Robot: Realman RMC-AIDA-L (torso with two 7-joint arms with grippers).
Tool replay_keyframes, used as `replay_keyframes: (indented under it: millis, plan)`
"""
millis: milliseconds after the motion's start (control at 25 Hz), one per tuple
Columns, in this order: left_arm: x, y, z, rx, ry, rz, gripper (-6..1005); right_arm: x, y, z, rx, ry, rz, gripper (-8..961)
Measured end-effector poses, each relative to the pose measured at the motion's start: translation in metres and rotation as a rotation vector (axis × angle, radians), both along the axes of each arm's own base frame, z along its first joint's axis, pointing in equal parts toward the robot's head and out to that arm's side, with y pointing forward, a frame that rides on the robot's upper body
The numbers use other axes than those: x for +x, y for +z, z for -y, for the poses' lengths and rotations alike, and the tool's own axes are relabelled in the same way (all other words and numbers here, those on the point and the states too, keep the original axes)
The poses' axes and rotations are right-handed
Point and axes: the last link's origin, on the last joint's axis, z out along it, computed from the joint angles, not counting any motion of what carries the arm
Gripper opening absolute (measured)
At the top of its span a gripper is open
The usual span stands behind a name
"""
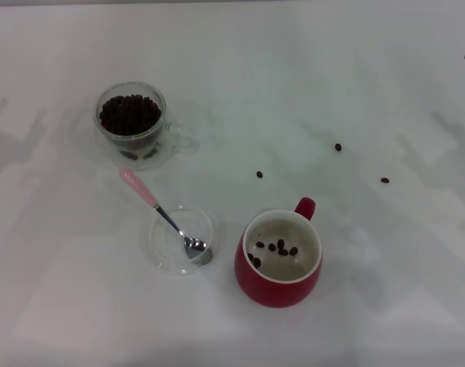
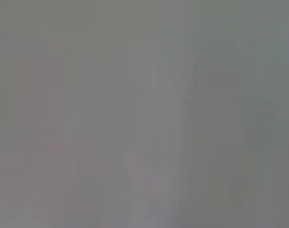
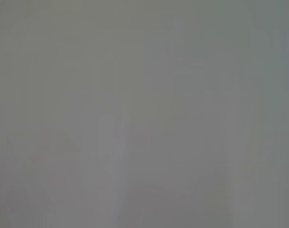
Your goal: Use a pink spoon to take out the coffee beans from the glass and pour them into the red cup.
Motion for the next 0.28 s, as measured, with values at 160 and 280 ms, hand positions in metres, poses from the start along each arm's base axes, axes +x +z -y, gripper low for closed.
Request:
replay_keyframes:
  millis: [160, 280]
  plan:
    - [-0.0024, 0.0003, -0.002, 0.04, 0.016, -0.004, 715, -0.0022, -0.0006, -0.0081, 0.0, 0.005, 0.015, 769]
    - [-0.0035, 0.0025, -0.0017, 0.057, 0.021, -0.001, 715, -0.0032, -0.0002, -0.0108, 0.003, 0.006, 0.016, 769]
